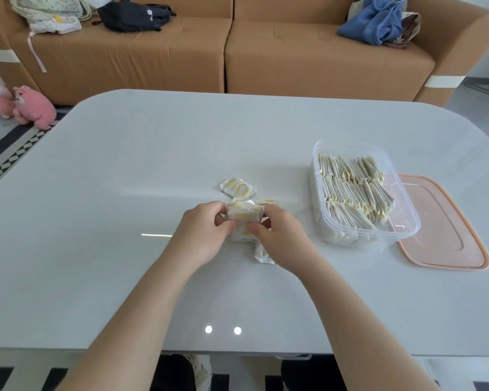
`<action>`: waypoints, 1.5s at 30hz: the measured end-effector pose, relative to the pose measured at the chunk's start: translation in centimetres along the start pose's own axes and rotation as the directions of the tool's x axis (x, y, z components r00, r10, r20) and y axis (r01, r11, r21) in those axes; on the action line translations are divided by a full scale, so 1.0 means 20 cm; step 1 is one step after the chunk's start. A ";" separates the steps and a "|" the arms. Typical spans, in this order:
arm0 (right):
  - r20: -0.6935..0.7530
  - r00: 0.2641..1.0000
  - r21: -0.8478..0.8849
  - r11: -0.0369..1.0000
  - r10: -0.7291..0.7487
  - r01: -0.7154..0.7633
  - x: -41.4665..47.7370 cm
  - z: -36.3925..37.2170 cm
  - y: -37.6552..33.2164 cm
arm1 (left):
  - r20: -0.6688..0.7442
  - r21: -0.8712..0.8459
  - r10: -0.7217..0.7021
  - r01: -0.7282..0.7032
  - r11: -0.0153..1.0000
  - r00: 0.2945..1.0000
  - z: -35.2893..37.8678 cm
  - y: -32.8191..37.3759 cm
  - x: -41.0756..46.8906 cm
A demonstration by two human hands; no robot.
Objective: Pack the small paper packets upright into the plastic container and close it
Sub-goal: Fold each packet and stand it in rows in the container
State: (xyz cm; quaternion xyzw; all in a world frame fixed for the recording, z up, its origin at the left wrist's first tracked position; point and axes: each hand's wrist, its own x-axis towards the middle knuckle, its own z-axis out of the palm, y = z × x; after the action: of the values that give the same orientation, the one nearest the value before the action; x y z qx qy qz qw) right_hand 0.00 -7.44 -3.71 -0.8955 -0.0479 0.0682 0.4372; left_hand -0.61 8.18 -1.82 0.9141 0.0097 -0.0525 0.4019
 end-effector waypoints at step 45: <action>-0.062 0.991 0.224 0.966 -0.121 0.131 -0.10 -0.04 0.00 | 0.149 0.012 0.085 -0.088 0.996 0.985 -0.07 -0.02 -0.05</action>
State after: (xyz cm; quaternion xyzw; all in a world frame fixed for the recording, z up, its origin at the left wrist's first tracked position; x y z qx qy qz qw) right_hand -1.89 -8.29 -3.07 -0.8360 -0.0862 0.0239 0.5414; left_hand -1.60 9.54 -1.14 0.9109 -0.0605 -0.1032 0.3950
